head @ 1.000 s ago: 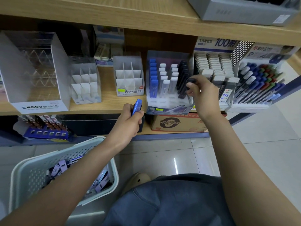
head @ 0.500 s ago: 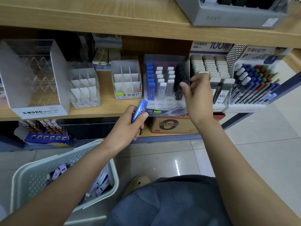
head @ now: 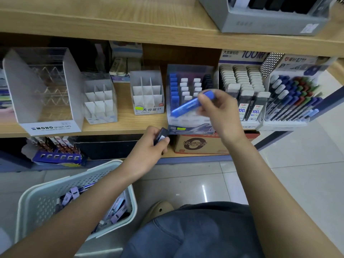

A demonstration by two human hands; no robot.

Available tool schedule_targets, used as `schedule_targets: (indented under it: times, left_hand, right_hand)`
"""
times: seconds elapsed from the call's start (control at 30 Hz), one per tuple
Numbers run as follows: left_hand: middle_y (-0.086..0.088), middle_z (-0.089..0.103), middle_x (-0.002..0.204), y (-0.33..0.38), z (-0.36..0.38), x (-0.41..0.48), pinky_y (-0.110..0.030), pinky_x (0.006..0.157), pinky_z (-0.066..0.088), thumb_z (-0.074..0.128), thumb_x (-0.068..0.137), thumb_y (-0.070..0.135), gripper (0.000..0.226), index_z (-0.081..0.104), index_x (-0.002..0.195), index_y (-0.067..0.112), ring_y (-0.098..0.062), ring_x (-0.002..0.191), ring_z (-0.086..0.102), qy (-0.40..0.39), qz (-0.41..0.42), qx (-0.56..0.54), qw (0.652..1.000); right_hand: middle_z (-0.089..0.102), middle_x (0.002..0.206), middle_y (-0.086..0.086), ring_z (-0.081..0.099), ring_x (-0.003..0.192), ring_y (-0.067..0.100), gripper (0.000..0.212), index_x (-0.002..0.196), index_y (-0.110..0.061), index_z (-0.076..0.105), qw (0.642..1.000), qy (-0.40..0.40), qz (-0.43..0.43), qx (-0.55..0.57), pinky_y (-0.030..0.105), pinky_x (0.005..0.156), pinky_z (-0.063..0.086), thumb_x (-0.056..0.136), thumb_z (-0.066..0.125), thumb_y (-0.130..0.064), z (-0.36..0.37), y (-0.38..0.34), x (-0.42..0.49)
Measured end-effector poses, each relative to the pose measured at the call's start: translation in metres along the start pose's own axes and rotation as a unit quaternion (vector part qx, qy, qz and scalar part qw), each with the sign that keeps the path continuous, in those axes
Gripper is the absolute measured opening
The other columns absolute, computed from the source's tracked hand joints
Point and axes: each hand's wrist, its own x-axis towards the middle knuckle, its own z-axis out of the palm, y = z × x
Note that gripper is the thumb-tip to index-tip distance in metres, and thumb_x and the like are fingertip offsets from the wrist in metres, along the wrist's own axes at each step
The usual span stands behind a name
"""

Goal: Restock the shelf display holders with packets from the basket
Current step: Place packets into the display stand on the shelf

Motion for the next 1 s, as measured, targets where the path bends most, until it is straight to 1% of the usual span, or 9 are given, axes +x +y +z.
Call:
schedule_targets:
  times: [0.1, 0.23, 0.4, 0.5, 0.57, 0.67, 0.77, 0.87, 1.0]
  left_hand:
    - [-0.002, 0.050, 0.065, -0.002, -0.004, -0.002, -0.018, 0.038, 0.028, 0.039, 0.097, 0.007, 0.020, 0.036, 0.080, 0.017, -0.004, 0.033, 0.033, 0.017, -0.022, -0.026, 0.999]
    - [-0.004, 0.053, 0.071, -0.005, -0.011, -0.007, -0.015, 0.038, 0.032, 0.040, 0.098, 0.008, 0.021, 0.036, 0.081, 0.019, -0.004, 0.035, 0.038, -0.006, -0.002, 0.009, 1.000]
    - [-0.002, 0.057, 0.072, -0.007, -0.015, -0.010, -0.017, 0.042, 0.039, 0.042, 0.097, 0.009, 0.017, 0.040, 0.084, 0.020, -0.005, 0.042, 0.045, -0.008, 0.010, 0.018, 1.000]
    - [-0.001, 0.059, 0.073, -0.007, -0.018, -0.009, -0.021, 0.048, 0.045, 0.045, 0.097, 0.011, 0.016, 0.044, 0.085, 0.022, -0.007, 0.047, 0.050, -0.004, 0.007, 0.003, 1.000]
    - [0.000, 0.060, 0.073, -0.005, -0.019, -0.010, -0.022, 0.051, 0.048, 0.046, 0.096, 0.012, 0.014, 0.046, 0.086, 0.021, -0.009, 0.050, 0.052, -0.005, 0.003, -0.004, 1.000]
    - [-0.001, 0.061, 0.073, -0.002, -0.021, -0.012, -0.023, 0.053, 0.050, 0.048, 0.096, 0.013, 0.011, 0.049, 0.088, 0.021, -0.011, 0.053, 0.053, -0.008, 0.001, -0.013, 1.000]
    - [0.000, 0.061, 0.073, 0.000, -0.023, -0.014, -0.023, 0.053, 0.049, 0.048, 0.096, 0.014, 0.010, 0.051, 0.090, 0.021, -0.010, 0.053, 0.053, -0.004, 0.002, -0.015, 1.000]
    - [-0.001, 0.061, 0.073, 0.003, -0.024, -0.015, -0.020, 0.049, 0.046, 0.046, 0.097, 0.013, 0.008, 0.050, 0.092, 0.019, -0.008, 0.048, 0.051, 0.006, -0.008, -0.012, 1.000]
    - [-0.005, 0.061, 0.075, 0.007, -0.024, -0.015, -0.016, 0.043, 0.039, 0.044, 0.096, 0.005, 0.012, 0.042, 0.091, 0.015, -0.008, 0.044, 0.048, 0.024, -0.035, -0.040, 0.998]
  right_hand:
    - [0.060, 0.098, 0.014, 0.062, 0.071, 0.015, 0.013, 0.091, -0.019, 0.060, 0.993, 0.043, -0.047, -0.101, 0.022, 0.073, 0.053, 0.095, 0.051, -0.011, -0.003, 0.010, 0.006]
    - [0.049, 0.094, 0.005, 0.061, 0.075, 0.026, 0.010, 0.096, -0.009, 0.065, 0.975, -0.001, -0.087, -0.206, 0.027, 0.079, 0.052, 0.093, 0.056, -0.009, 0.010, 0.015, 0.011]
    - [0.051, 0.093, 0.004, 0.059, 0.080, 0.026, 0.007, 0.095, -0.005, 0.063, 0.959, -0.021, -0.113, -0.258, 0.041, 0.082, 0.051, 0.090, 0.058, -0.006, 0.022, 0.018, 0.018]
    - [0.051, 0.093, 0.003, 0.055, 0.082, 0.022, 0.012, 0.099, -0.003, 0.064, 0.948, -0.032, -0.139, -0.286, 0.036, 0.083, 0.048, 0.090, 0.057, -0.008, 0.026, 0.018, 0.019]
    - [0.055, 0.099, 0.009, 0.053, 0.085, 0.019, 0.014, 0.101, -0.003, 0.065, 0.941, -0.038, -0.146, -0.303, 0.030, 0.082, 0.045, 0.091, 0.055, -0.008, 0.028, 0.017, 0.018]
    - [0.058, 0.107, 0.013, 0.058, 0.092, 0.023, 0.017, 0.102, -0.004, 0.066, 0.940, -0.036, -0.143, -0.308, 0.031, 0.084, 0.044, 0.092, 0.054, -0.007, 0.031, 0.016, 0.020]
    - [0.058, 0.111, 0.012, 0.059, 0.099, 0.021, 0.024, 0.109, -0.004, 0.065, 0.926, -0.068, -0.152, -0.339, 0.019, 0.081, 0.043, 0.088, 0.056, 0.002, 0.032, 0.020, 0.020]
    - [0.057, 0.110, 0.012, 0.058, 0.098, 0.025, 0.027, 0.114, -0.006, 0.064, 0.909, -0.089, -0.149, -0.378, 0.028, 0.082, 0.046, 0.089, 0.057, 0.001, 0.034, 0.024, 0.020]
    - [0.059, 0.102, 0.006, 0.059, 0.092, 0.024, 0.023, 0.115, -0.008, 0.058, 0.923, -0.070, -0.122, -0.359, 0.031, 0.081, 0.047, 0.092, 0.056, -0.010, 0.038, 0.022, 0.019]
